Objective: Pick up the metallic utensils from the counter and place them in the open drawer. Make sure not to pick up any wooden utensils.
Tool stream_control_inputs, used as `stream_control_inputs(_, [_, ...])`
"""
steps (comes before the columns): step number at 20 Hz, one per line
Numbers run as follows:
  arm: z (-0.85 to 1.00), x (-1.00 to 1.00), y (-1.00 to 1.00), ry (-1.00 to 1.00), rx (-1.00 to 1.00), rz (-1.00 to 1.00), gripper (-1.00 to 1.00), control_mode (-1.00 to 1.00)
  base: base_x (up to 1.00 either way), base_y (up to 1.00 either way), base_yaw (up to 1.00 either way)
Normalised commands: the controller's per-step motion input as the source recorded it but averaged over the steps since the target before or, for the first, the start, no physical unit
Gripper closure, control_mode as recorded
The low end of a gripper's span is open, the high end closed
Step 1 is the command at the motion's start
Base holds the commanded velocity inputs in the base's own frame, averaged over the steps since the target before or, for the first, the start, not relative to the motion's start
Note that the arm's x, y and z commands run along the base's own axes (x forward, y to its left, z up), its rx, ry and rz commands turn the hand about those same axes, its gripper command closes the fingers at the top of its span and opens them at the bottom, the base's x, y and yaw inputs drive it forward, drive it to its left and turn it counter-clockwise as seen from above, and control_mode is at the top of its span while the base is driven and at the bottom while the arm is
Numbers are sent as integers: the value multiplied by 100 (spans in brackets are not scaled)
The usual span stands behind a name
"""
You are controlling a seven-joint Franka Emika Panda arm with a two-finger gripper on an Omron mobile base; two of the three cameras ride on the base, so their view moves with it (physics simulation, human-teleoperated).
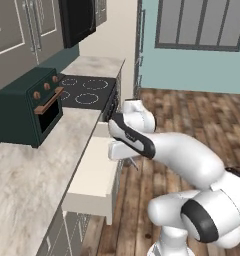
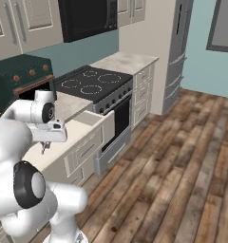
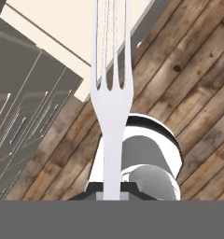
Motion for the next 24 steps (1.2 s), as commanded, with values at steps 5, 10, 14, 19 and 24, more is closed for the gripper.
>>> stream_control_inputs(5, [-56,34,33,-3,-7,-12,100,-100,0,0,0])
stream_control_inputs(10, [-2,50,12,-6,0,-8,100,-100,0,0,0])
stream_control_inputs(14, [-33,59,0,-2,0,-5,100,-100,0,0,0])
stream_control_inputs(19, [-46,51,6,-5,-1,-1,100,-100,0,0,0])
stream_control_inputs(24, [-14,55,19,-8,0,0,100,-100,0,0,0])
